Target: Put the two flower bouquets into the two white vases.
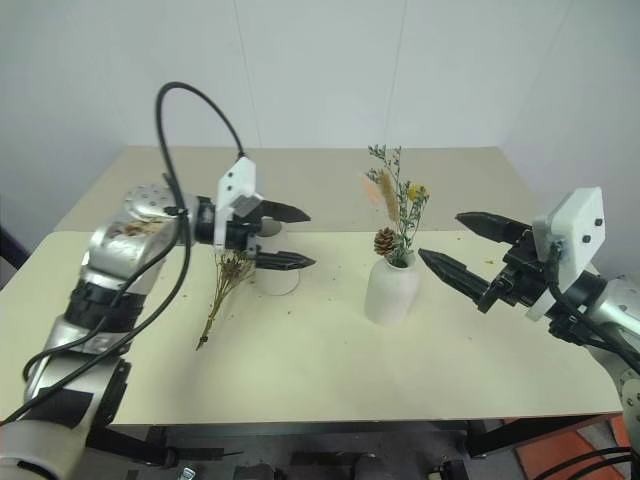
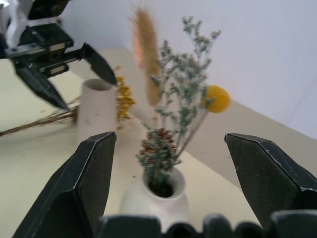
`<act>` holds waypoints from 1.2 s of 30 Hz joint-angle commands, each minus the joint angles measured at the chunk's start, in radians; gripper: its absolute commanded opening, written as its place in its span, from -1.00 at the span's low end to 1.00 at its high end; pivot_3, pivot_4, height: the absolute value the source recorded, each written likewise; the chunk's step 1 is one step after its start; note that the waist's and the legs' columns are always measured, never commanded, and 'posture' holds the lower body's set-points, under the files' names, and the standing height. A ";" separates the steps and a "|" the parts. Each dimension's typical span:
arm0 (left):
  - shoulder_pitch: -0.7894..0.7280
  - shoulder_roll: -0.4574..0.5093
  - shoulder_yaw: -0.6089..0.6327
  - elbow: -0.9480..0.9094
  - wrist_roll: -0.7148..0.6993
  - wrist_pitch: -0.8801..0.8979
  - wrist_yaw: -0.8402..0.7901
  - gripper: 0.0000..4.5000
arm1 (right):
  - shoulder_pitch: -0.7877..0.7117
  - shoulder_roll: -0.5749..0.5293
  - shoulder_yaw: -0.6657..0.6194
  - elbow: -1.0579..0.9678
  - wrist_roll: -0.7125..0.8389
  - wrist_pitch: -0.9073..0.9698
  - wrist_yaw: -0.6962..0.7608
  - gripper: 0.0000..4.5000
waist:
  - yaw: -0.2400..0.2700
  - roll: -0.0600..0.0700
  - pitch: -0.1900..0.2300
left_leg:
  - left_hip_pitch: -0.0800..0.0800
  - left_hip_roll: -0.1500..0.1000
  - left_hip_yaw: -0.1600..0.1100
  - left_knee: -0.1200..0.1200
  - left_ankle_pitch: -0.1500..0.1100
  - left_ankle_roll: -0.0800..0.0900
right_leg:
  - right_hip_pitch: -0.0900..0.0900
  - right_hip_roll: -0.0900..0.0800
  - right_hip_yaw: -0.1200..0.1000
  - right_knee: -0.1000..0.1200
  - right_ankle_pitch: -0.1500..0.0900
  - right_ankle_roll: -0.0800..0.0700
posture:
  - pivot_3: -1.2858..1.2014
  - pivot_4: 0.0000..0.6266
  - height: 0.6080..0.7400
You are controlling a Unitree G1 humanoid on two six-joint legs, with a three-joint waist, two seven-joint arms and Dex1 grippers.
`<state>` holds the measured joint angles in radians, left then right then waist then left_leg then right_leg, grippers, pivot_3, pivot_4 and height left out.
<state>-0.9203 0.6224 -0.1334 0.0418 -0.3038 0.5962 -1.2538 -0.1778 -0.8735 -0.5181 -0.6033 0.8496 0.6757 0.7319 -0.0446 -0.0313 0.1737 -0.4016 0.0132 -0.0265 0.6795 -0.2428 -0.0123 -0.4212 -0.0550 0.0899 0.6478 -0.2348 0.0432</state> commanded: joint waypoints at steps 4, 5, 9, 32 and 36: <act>0.121 0.112 0.156 -0.167 -0.101 0.062 0.043 1.00 | -0.075 -0.017 0.136 0.022 0.046 -0.007 0.103 0.84 | -0.003 0.000 0.000 | 0.001 0.001 0.000 0.000 0.000 0.000 | 0.000 0.000 0.000 0.000 0.000 0.000 | 0.03 -0.52 1.00; 0.152 0.136 0.183 -0.194 -0.113 0.075 0.052 1.00 | -0.092 -0.016 0.166 0.032 0.037 -0.012 0.114 0.84 | -0.004 0.000 0.000 | 0.000 0.001 0.000 0.000 0.000 0.000 | 0.000 0.000 0.000 0.000 0.000 0.000 | 0.03 -0.52 1.00; 0.262 0.219 0.279 -0.292 -0.171 0.132 0.081 1.00 | -0.164 0.005 0.245 0.079 0.026 -0.021 0.149 0.84 | 0.000 0.000 0.000 | 0.000 0.001 0.000 0.000 0.000 0.000 | 0.000 0.000 0.000 0.000 0.000 0.000 | 0.03 -0.52 1.00; 0.149 0.262 0.161 -0.253 -0.187 0.880 0.580 1.00 | -0.511 0.188 0.599 0.233 -0.269 -0.032 0.129 0.84 | 0.003 -0.001 0.000 | -0.002 0.001 -0.001 0.000 0.000 0.000 | -0.002 0.000 -0.002 0.000 0.000 0.000 | 0.03 -0.52 1.00; 0.119 0.246 0.086 -0.187 -0.172 0.911 0.605 1.00 | -0.518 0.200 0.607 0.223 -0.284 -0.025 0.124 0.84 | 0.000 -0.001 0.000 | -0.002 0.001 -0.001 0.000 0.000 0.000 | -0.003 0.000 -0.002 0.001 0.000 -0.001 | 0.03 -0.52 1.00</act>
<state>-0.7732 0.8595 -0.0377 -0.1553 -0.4935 1.4948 -0.6628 -0.6690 -0.6765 0.1064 -0.3461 0.5704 0.6596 0.8648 -0.0445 -0.0321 0.1739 -0.4036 0.0137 -0.0277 0.6797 -0.2428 -0.0125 -0.4246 -0.0552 0.0878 0.6488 -0.2345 0.0423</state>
